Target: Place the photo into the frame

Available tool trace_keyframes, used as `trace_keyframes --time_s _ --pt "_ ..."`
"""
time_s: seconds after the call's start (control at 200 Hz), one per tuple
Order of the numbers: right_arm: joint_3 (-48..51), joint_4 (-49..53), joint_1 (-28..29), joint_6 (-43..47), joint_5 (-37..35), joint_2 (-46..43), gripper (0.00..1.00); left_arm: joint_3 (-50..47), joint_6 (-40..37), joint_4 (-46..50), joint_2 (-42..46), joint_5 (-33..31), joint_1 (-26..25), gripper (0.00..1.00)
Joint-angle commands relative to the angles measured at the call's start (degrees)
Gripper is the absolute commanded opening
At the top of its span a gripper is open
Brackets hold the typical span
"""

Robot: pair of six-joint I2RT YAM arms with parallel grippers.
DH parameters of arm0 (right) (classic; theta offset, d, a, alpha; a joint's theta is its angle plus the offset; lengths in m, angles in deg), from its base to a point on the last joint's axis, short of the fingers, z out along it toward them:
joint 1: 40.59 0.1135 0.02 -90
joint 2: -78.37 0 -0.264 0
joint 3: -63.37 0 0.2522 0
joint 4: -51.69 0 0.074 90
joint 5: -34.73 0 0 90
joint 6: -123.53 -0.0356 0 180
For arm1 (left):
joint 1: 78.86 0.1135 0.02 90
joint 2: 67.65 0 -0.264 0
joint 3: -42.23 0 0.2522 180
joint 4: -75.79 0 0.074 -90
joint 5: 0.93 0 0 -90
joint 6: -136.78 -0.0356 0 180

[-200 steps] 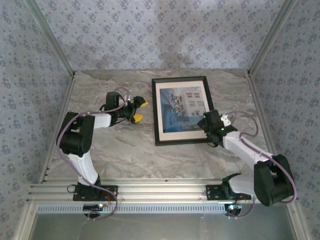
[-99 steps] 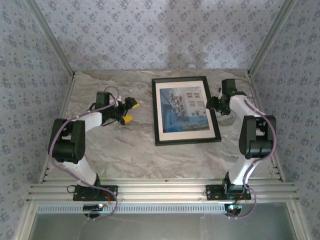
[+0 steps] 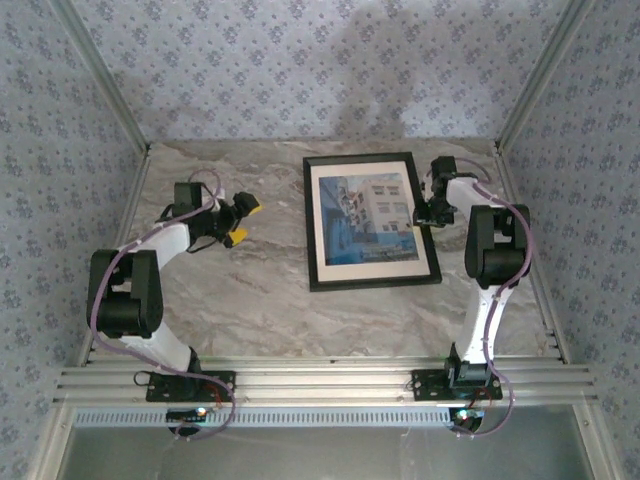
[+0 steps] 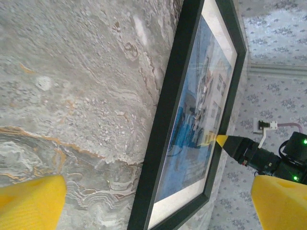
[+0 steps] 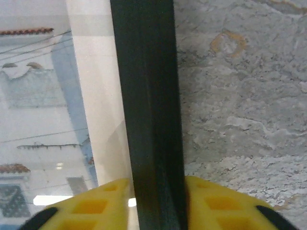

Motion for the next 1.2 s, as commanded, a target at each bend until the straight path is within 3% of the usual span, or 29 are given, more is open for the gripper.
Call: trace_keyframes --time_s 0.0,0.465,0.755,0.84,0.955,1.199 --pt "0.5 1.7 3.1 0.5 0.6 0.5 0.22 1.2 -1.9 1.9 1.6 -0.4 1.3 0.99" --pt "-5.3 6.9 12.3 -9.7 0.2 3.8 0.23 -5.5 -1.2 -1.9 4.2 1.3 7.6 0.98" --pt "-5.5 6.6 12.8 -16.0 -0.8 2.3 0.22 -5.7 -1.8 -1.4 5.7 0.7 8.8 0.99" --pt "-5.3 7.5 13.2 -16.0 0.5 1.4 0.29 -5.6 -2.3 -1.1 5.8 0.3 9.0 0.99" --pt "-3.3 5.2 11.8 -16.2 2.9 -1.8 0.3 -4.6 -6.0 2.4 6.1 -2.7 9.3 0.98" --pt "10.4 -7.4 3.0 -12.7 6.3 -13.9 0.69 -0.2 -18.6 13.6 11.7 -23.2 9.3 0.99"
